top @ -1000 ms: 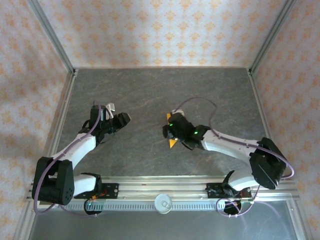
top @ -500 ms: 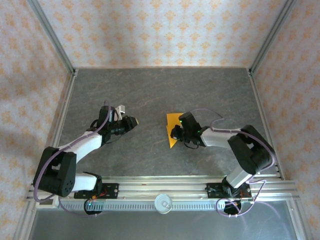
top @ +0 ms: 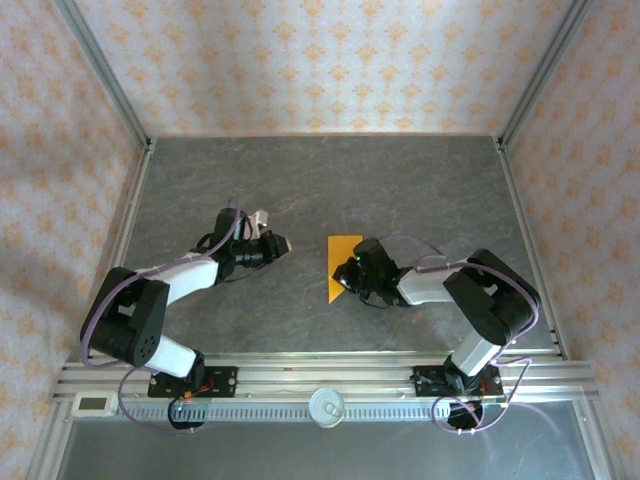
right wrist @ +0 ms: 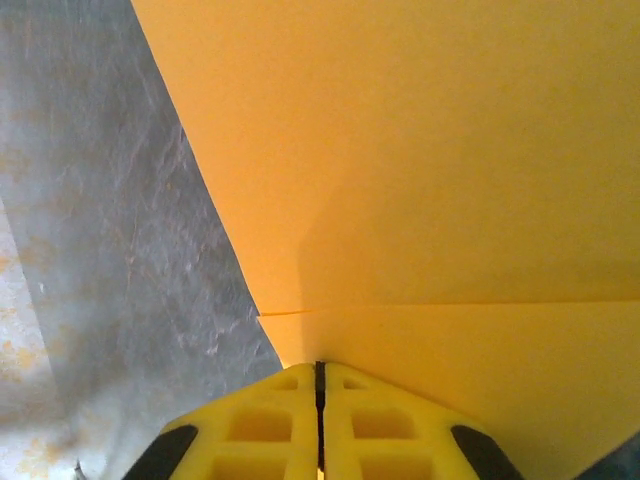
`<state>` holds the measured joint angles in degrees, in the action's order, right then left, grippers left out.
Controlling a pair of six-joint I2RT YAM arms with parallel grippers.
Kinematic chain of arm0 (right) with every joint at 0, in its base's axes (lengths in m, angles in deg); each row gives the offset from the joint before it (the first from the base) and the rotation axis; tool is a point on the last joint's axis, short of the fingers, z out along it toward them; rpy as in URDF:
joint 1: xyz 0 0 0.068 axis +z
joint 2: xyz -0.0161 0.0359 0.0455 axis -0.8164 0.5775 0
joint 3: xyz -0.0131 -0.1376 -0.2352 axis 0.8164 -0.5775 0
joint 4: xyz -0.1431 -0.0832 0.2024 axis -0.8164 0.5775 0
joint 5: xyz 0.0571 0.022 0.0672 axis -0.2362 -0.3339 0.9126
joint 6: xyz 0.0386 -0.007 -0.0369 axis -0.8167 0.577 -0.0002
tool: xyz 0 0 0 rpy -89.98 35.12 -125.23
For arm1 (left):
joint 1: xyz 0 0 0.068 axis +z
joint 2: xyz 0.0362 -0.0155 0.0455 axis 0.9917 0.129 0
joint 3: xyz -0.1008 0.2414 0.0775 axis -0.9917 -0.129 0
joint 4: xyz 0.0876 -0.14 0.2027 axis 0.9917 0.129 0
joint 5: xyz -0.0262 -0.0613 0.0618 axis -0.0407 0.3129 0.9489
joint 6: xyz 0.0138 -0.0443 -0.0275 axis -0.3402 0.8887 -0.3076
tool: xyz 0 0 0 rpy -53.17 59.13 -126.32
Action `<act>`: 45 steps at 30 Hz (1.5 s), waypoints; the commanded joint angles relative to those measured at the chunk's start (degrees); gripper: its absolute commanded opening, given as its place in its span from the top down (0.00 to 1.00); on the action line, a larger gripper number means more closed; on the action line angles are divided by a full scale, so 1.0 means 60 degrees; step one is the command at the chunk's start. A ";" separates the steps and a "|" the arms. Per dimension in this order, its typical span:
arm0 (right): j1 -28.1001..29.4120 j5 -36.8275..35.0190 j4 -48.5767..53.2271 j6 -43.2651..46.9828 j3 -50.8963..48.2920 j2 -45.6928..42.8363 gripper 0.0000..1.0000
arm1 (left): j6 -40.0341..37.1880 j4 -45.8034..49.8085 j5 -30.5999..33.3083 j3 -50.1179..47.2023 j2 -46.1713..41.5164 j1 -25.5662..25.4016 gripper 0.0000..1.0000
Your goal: Fold a paper plane with a square sheet of paper (pick it up from the middle)
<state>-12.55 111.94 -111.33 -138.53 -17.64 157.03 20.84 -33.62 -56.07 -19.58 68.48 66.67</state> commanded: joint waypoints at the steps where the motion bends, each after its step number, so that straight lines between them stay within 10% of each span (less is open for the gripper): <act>1: 0.0506 -0.0956 -0.0675 -0.2008 -0.0533 -0.0316 0.88 | 0.0047 -0.0515 -0.0257 0.0801 0.0506 -0.0436 0.87; 9: 0.0391 -0.1298 -0.1022 -0.1286 -0.0423 -0.1892 0.69 | 0.0000 -0.0354 -0.0222 0.1866 0.1603 -0.1289 0.92; 20: -0.1419 -0.0247 0.0886 0.0455 -0.1090 -0.3097 0.71 | -0.0041 -0.0196 -0.0096 0.2650 0.2655 -0.2286 0.93; 45: -0.2443 0.1645 0.1956 0.2293 0.0146 -0.1172 0.49 | -0.0071 -0.0873 -0.0014 0.2166 0.4410 -0.2020 0.98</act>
<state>-26.78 120.80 -100.45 -126.48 -18.19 149.45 20.71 -37.86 -56.18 -4.72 93.71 53.51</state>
